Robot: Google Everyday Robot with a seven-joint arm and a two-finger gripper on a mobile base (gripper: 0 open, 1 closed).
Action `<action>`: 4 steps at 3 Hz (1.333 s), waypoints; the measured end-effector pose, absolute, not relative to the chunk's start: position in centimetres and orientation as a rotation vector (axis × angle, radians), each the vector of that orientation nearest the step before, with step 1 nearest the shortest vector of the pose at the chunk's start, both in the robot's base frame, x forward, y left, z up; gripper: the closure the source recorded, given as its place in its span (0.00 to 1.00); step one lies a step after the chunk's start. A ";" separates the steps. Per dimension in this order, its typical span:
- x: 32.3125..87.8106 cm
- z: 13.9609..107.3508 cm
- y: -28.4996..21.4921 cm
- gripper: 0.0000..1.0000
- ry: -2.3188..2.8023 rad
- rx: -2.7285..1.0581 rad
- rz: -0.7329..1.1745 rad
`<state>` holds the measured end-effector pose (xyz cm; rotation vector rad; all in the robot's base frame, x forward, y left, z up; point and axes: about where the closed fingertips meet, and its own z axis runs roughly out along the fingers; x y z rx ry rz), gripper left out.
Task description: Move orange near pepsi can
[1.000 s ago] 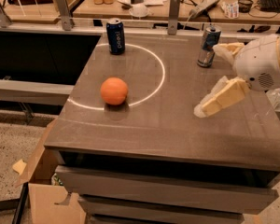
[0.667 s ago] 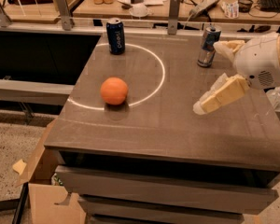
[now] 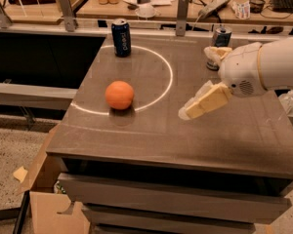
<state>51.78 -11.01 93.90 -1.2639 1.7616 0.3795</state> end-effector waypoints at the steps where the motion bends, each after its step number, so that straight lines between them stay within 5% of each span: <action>1: 53.9 92.0 -7.6 0.00 1.745 -1.232 0.471; 4: 57.5 87.8 0.6 0.00 1.686 -1.224 0.633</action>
Offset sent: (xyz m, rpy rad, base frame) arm 0.0539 0.0794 -0.0545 0.1714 0.0820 0.0532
